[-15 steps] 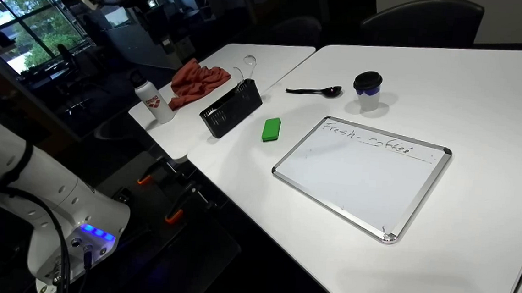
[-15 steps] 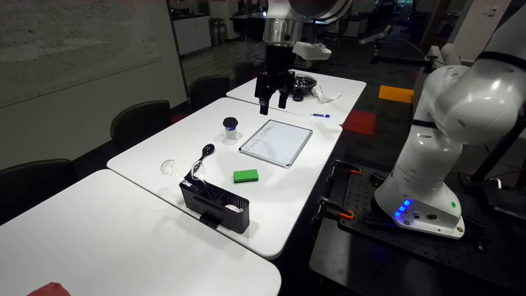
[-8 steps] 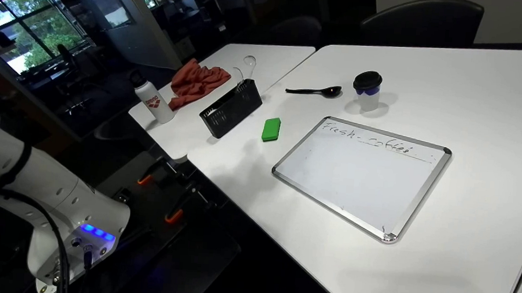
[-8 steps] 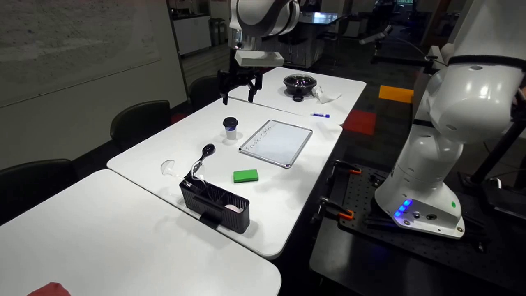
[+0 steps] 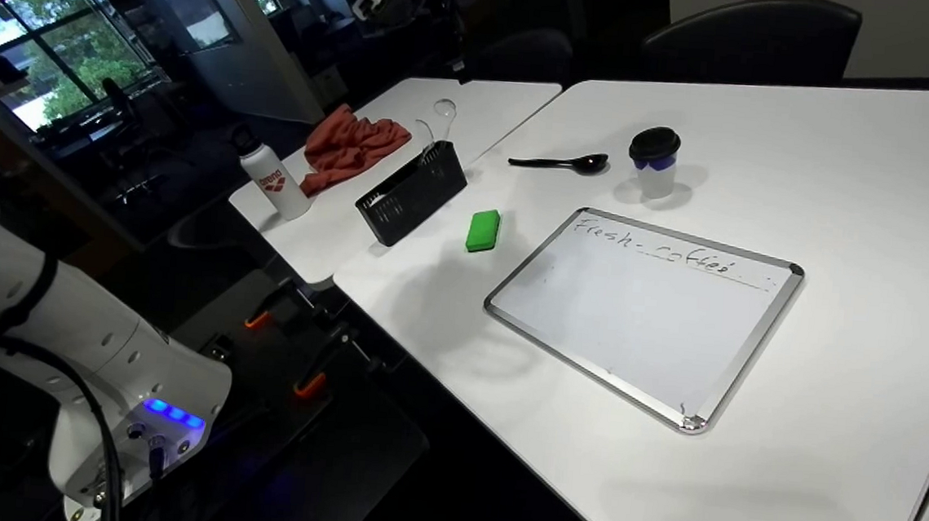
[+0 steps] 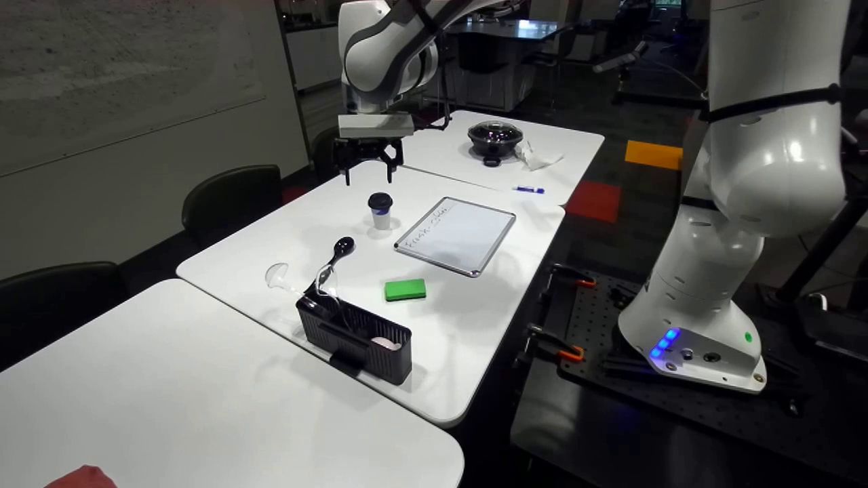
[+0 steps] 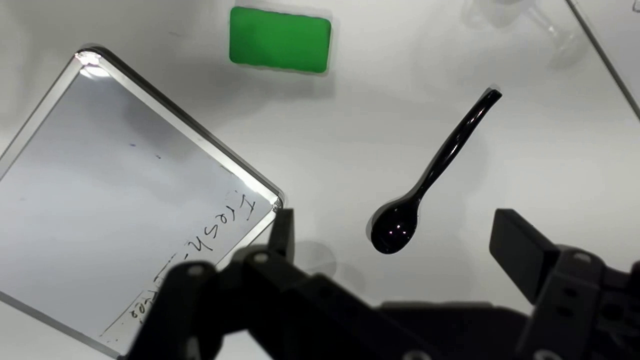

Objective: Pick the black spoon on the counter and place it in the utensil holder

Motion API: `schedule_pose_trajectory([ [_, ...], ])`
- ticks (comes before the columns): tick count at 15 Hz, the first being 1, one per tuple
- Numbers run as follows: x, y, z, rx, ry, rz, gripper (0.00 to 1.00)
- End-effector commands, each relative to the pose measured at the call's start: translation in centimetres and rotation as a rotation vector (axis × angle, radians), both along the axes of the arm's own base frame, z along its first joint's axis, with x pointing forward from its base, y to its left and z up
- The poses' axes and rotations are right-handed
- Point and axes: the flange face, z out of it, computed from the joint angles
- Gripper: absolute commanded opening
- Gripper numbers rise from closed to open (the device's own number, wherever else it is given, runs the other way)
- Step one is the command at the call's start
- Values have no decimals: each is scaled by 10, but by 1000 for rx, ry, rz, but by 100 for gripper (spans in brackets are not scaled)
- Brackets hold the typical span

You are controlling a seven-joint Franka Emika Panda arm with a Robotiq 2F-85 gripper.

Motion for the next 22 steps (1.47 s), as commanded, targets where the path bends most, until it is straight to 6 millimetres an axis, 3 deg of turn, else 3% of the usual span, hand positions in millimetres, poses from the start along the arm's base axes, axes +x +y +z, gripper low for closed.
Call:
schedule_pose_trajectory([
  [1,0,0,3,0,-3,1,100],
  [4,-1,0,9,0,-12,1,100],
  [7,27,-7,-11,40,32,-124,100],
  [16,118,-5,-112,105,69,-315,100],
  [22,144,-7,-171,84,36,-363,100],
])
